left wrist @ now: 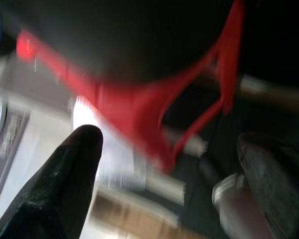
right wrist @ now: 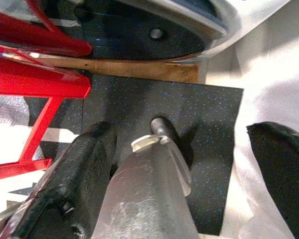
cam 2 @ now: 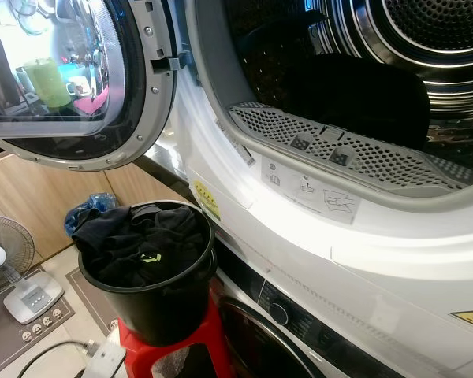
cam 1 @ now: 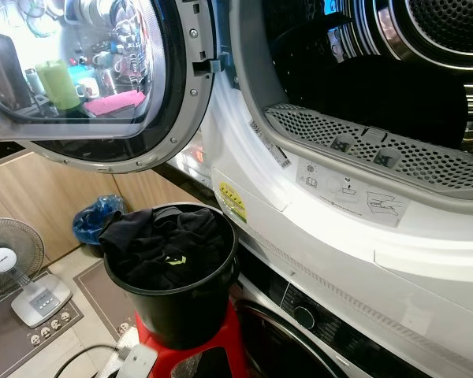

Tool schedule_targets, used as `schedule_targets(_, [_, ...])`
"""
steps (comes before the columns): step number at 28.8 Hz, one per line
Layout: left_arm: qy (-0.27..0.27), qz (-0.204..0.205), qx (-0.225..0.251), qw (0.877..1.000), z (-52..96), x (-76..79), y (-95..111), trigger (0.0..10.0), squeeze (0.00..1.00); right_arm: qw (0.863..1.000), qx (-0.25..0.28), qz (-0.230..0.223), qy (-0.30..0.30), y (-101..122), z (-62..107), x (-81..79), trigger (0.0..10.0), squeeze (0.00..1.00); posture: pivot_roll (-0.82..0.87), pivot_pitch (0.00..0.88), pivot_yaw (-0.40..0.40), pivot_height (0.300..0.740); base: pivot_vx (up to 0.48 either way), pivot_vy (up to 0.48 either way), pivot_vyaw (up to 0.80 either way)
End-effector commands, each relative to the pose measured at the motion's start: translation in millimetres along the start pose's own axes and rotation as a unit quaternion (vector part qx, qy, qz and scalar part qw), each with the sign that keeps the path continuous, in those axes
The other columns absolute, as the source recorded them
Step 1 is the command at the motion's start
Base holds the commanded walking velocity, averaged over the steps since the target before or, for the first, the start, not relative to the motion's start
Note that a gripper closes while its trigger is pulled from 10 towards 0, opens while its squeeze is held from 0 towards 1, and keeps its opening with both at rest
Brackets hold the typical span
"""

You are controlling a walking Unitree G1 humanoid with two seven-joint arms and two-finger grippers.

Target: Clothes washing

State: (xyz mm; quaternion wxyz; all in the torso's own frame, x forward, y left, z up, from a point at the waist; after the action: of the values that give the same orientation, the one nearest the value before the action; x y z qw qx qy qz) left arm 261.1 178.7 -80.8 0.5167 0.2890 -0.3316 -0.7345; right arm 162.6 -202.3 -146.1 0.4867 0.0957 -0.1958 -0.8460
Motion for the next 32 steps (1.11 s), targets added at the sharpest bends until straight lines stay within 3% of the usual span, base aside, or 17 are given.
schedule_targets(1, [-0.015, 0.005, 0.020, 1.000, 0.8, 1.3, 6, 10.0, 0.00, 1.000, -0.006, 0.004, 0.000, -5, 0.3, -0.8, 10.0, 0.00, 0.03, 0.000, 0.107, 0.740, 0.000, 0.000, 0.00])
schedule_targets(2, [-0.023, 0.006, 0.024, 0.999, 0.6, 3.5, 8, 10.0, 0.00, 1.000, -0.006, 0.005, 0.000, -5, 0.3, -0.8, 10.0, 0.00, 0.03, 0.000, 0.107, 0.740, 0.000, 0.000, 0.00])
schedule_targets(4, [-0.100, 0.007, 0.050, 0.994, 5.7, 21.0, 13, 10.0, 0.00, 1.000, -0.007, 0.018, 0.005, -6, 0.4, -1.0, 10.0, 0.00, 0.04, 0.000, 0.101, 0.740, 0.000, 0.000, 0.00])
schedule_targets(7, [-0.134, 0.003, 0.078, 0.988, 15.1, 23.0, 17, 10.0, 0.00, 0.999, -0.011, 0.027, 0.014, -9, 0.6, -2.4, 10.0, 0.00, 0.05, 0.000, 0.098, 0.740, 0.000, 0.000, 0.00])
schedule_targets(8, [-0.149, -0.009, 0.086, 0.985, 19.3, 24.1, 19, 10.0, 0.00, 0.999, -0.011, 0.035, 0.016, -9, 0.6, -3.1, 10.0, 0.00, 0.05, 0.000, 0.097, 0.740, 0.000, 0.000, 0.00])
schedule_targets(9, [-0.164, -0.049, 0.104, 0.980, 27.4, 24.3, 24, 10.0, 0.00, 0.999, -0.009, 0.041, 0.020, -10, 0.7, -3.6, 10.0, 0.00, 0.06, 0.000, 0.093, 0.740, 0.000, 0.000, 0.00])
schedule_targets(11, [-0.167, -0.059, 0.108, 0.978, 29.3, 24.6, 25, 10.0, 0.00, 0.999, -0.009, 0.041, 0.020, -10, 0.7, -3.6, 10.0, 0.00, 0.06, 0.000, 0.093, 0.740, 0.000, 0.000, 0.00])
schedule_targets(12, [-0.170, -0.067, 0.163, 0.970, 38.0, 23.8, 49, 10.0, 0.00, 0.999, -0.007, 0.044, 0.025, -9, 0.8, -5.5, 10.0, 0.00, 0.07, 0.000, 0.092, 0.740, 0.000, 0.000, 0.00])
schedule_targets(13, [-0.174, -0.077, 0.188, 0.964, 43.1, 24.9, 61, 10.0, 0.00, 0.999, -0.006, 0.043, 0.027, -9, 0.9, -6.3, 10.0, 0.00, 0.07, 0.000, 0.092, 0.740, 0.000, 0.000, 0.00])
schedule_targets(14, [-0.191, -0.110, 0.227, 0.949, 53.5, 31.4, 83, 10.0, 0.00, 0.998, -0.005, 0.052, 0.028, -8, 0.9, -7.4, 10.0, 0.00, 0.07, 0.000, 0.090, 0.740, 0.000, 0.000, 0.00])
schedule_targets(22, [-0.206, -0.172, 0.317, 0.910, 78.8, 51.3, 141, 10.0, 0.00, 0.997, -0.002, 0.069, 0.028, -6, 0.7, -6.9, 10.0, 0.00, 0.07, 0.000, 0.092, 0.740, 0.000, 0.000, 0.00])
schedule_targets(26, [-0.117, -0.159, 0.367, 0.909, 87.6, 32.6, 184, 10.0, 0.00, 0.997, -0.001, 0.070, 0.026, -6, 0.4, -3.8, 10.0, 0.00, 0.08, 0.000, 0.091, 0.740, 0.000, 0.000, 0.00])
schedule_targets(28, [-0.087, -0.152, 0.372, 0.912, 87.5, 23.4, 194, 10.0, 0.00, 0.997, -0.001, 0.073, 0.026, -6, 0.4, -3.4, 10.0, 0.00, 0.08, 0.000, 0.091, 0.740, 0.000, 0.000, 0.00])
schedule_targets(29, [-0.051, -0.104, 0.389, 0.914, 89.6, 4.4, 215, 10.0, 0.00, 0.997, -0.002, 0.073, 0.026, -7, 0.4, -2.3, 10.0, 0.00, 0.08, 0.000, 0.089, 0.740, 0.000, 0.000, 0.00])
schedule_targets(32, [0.014, -0.067, 0.349, 0.935, 76.6, -34.8, 227, 10.0, 0.00, 0.996, -0.005, 0.086, 0.028, -10, 0.6, -2.5, 10.0, 0.00, 0.08, 0.000, 0.088, 0.740, 0.000, 0.000, 0.00])
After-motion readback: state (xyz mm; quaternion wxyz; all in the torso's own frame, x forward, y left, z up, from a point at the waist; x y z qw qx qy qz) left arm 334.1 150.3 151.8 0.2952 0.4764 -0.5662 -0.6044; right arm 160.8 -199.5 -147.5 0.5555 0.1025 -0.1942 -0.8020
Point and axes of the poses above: a point about 5 cm out from each wrist's last joint towards the gripper, its own z axis pointing back from the gripper into the wrist, its own y axis along the axis of the wrist's last joint, x = y × z, the point moved 5 cm from there along -z, pointing out of the wrist towards the gripper, and after that the axes turned 5 degrees about z, right-handed, at the moved point
